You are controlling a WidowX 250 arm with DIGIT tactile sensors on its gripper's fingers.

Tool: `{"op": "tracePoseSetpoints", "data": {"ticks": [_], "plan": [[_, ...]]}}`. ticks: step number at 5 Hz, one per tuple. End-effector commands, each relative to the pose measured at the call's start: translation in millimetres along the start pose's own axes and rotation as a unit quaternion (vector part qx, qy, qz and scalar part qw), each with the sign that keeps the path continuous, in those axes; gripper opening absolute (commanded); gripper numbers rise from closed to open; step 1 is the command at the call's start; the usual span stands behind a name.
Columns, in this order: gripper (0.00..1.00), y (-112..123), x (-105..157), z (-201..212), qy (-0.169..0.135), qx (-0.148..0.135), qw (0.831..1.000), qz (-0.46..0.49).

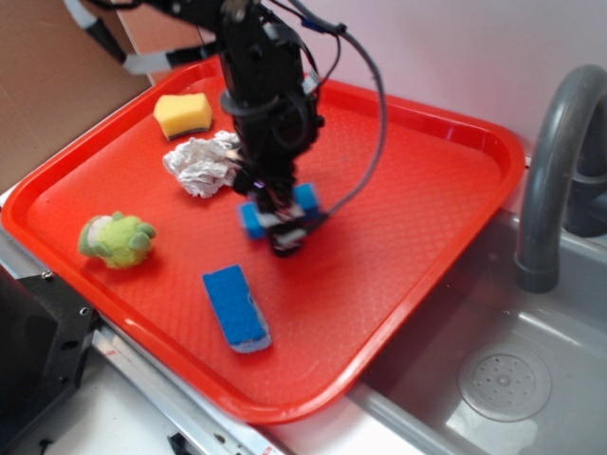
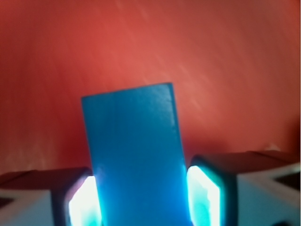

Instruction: Grab the blue block.

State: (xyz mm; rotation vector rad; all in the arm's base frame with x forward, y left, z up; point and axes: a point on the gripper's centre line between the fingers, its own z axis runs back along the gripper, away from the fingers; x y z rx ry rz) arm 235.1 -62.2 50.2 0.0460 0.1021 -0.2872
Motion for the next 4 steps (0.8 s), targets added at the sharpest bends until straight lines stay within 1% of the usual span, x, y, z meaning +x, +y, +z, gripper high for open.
{"op": "tracePoseSetpoints", "data": {"ticks": [1, 2, 3, 4], "plan": [[0.0, 14, -23, 116, -0.095, -0.007, 0.991, 0.095], [0.0, 13, -44, 163, -0.119, -0.009, 0.986, 0.115], [0.0, 17, -51, 194, -0.12, -0.015, 0.987, 0.108], [0.0, 22, -45, 185, -0.108, -0.025, 0.989, 0.099]]}}
